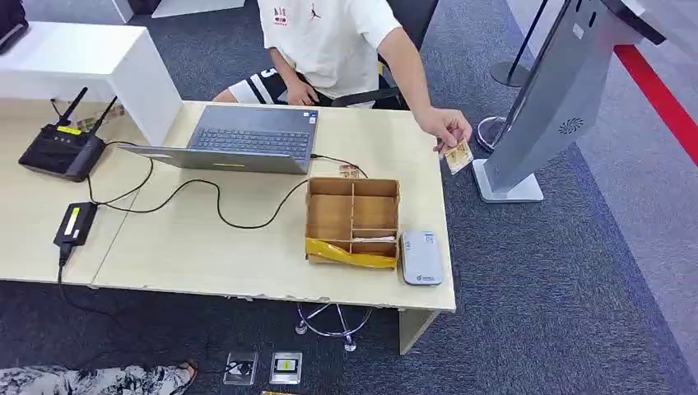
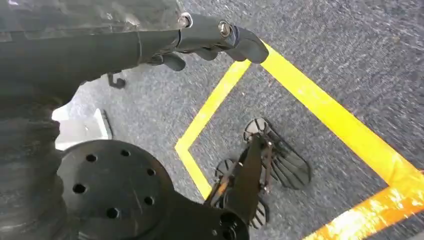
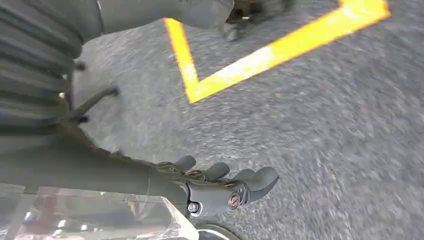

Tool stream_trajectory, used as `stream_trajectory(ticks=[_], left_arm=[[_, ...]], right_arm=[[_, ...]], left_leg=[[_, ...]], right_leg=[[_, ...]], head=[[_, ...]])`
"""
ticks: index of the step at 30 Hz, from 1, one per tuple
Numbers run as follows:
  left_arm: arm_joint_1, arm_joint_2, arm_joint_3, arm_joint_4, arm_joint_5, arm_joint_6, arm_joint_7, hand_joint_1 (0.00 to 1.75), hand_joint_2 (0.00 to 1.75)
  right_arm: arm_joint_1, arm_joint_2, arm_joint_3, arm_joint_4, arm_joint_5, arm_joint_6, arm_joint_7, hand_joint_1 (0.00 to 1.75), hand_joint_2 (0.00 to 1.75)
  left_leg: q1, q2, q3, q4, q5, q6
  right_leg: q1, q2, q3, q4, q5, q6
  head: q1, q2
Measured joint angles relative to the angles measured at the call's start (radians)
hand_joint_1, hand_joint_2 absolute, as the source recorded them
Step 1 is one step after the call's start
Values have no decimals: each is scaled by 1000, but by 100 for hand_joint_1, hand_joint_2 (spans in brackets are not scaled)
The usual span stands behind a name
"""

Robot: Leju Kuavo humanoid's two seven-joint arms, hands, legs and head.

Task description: Pass the card to the sensor for recognition and then transmit it.

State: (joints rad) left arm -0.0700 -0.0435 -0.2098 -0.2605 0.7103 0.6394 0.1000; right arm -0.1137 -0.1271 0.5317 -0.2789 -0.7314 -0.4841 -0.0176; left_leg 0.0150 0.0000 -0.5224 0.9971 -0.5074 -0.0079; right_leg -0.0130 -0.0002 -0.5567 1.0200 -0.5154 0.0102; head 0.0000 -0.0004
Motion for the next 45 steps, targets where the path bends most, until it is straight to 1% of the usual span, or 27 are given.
stream_trajectory(ticks=[3,8,13,16,19,25,28,33,37,42,45], left_arm=[[-2,-3,-13,3,8,9,11,0,175],[-7,-14,-31,10,16,27,27,0,175],[-11,-21,-49,16,19,39,34,0,175],[-12,-22,-57,18,19,43,40,0,175],[-12,-22,-73,20,19,45,46,0,175],[-12,-23,-94,24,13,50,61,0,175],[-12,-25,-99,25,5,51,68,0,175],[-13,-27,-112,26,-3,51,73,0,175],[-13,-27,-129,28,-13,51,77,0,175],[-14,-27,-147,28,-19,48,77,0,175],[-15,-26,-149,28,-20,42,77,0,175]], right_arm=[[-25,-23,-27,0,-58,0,-79,0,175],[-102,-52,-84,-3,-135,17,-220,0,175],[-191,-87,-155,-53,-194,45,-349,0,175],[-226,-102,-188,-116,-207,46,-409,0,175],[-242,-113,-220,-204,-205,26,-443,0,175],[-262,-125,-253,-388,-157,-29,-469,0,175],[-265,-124,-254,-478,-97,-55,-467,0,175],[-271,-122,-253,-603,9,-75,-457,0,175],[-275,-116,-250,-729,165,-91,-423,0,175],[-280,-106,-231,-833,321,-93,-381,0,175],[-281,-100,-211,-893,437,-87,-350,0,175]], left_leg=[[0,0,0,0,0,0],[0,0,0,0,1,1],[-1,0,1,0,2,2],[-1,-1,1,0,3,2],[-1,-1,0,0,3,2],[0,-1,0,0,3,2],[-1,-1,0,0,3,2],[-1,-2,0,0,3,2],[-1,-3,0,0,4,2],[-1,-4,-1,0,4,2],[-1,-4,-1,0,4,2]], right_leg=[[0,0,0,0,0,0],[0,0,1,0,1,1],[-1,0,1,0,2,1],[-1,-1,1,0,2,1],[-1,-2,1,1,2,1],[-1,-2,1,1,2,1],[-1,-2,2,1,2,1],[-1,-3,2,1,2,1],[-1,-3,1,1,2,1],[-1,-5,1,1,2,1],[-1,-5,1,1,2,1]], head=[[0,0],[0,0],[0,0],[0,0],[0,0],[0,0],[0,0],[0,0],[0,0],[0,0],[0,0]])
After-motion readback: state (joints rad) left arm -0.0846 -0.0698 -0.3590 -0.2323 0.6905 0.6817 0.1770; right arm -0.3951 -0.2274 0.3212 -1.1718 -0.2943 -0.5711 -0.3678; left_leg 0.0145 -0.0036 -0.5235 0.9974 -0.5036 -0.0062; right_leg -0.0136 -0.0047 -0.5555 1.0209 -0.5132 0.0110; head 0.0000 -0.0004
